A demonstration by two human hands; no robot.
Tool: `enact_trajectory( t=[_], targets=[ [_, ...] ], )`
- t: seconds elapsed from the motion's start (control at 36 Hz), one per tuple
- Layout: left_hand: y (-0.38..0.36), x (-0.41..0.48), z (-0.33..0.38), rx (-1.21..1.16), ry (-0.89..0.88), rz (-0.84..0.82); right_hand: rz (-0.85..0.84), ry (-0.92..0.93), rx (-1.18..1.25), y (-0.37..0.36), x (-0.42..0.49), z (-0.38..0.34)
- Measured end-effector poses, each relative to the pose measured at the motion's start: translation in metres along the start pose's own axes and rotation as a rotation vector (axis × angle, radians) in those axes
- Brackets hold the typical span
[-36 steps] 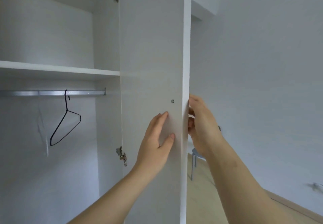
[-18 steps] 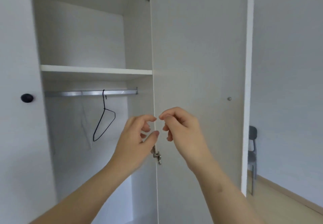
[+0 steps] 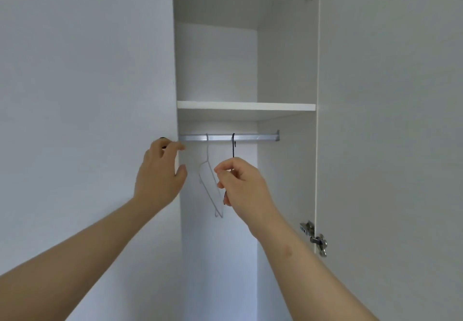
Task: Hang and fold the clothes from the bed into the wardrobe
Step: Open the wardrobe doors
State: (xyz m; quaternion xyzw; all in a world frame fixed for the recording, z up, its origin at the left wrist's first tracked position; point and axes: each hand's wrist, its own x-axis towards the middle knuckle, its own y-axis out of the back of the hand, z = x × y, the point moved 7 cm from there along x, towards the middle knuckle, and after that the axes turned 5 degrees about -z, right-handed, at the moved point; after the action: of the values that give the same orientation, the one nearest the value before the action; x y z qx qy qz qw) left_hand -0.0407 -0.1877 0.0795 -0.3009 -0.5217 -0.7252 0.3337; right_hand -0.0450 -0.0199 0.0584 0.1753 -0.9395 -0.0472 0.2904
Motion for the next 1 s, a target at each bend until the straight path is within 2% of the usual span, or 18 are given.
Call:
enact_trajectory(
  t=[0.08, 0.17, 0.25, 0.33, 0.5, 0.75, 0.86, 1.0],
  targets=[
    [-0.003, 0.022, -0.020, 0.227, 0.065, -0.049, -0.001, 0.003, -0.034, -0.012, 0.012, 0.002],
    [-0.014, 0.036, -0.036, 0.304, 0.084, -0.118, -0.006, -0.011, -0.056, -0.022, 0.021, 0.007],
    [-0.021, 0.045, -0.042, 0.341, 0.064, -0.100, -0.008, -0.038, -0.061, -0.028, 0.027, 0.015],
    [-0.017, 0.054, -0.044, 0.307, 0.059, -0.025, -0.009, -0.061, -0.069, -0.032, 0.032, 0.022],
    [-0.006, 0.059, -0.041, 0.171, 0.062, 0.012, 0.005, -0.082, -0.048, -0.040, 0.037, 0.027],
    [0.056, 0.003, -0.022, -0.004, 0.052, 0.166, 0.023, -0.026, 0.042, -0.053, 0.033, 0.018],
    [0.094, -0.029, -0.017, -0.092, 0.038, 0.218, -0.065, -0.021, 0.101, -0.079, 0.025, 0.007],
    [0.138, -0.061, -0.017, -0.123, 0.058, 0.267, -0.267, 0.033, 0.209, -0.123, 0.004, -0.020]
  ],
)
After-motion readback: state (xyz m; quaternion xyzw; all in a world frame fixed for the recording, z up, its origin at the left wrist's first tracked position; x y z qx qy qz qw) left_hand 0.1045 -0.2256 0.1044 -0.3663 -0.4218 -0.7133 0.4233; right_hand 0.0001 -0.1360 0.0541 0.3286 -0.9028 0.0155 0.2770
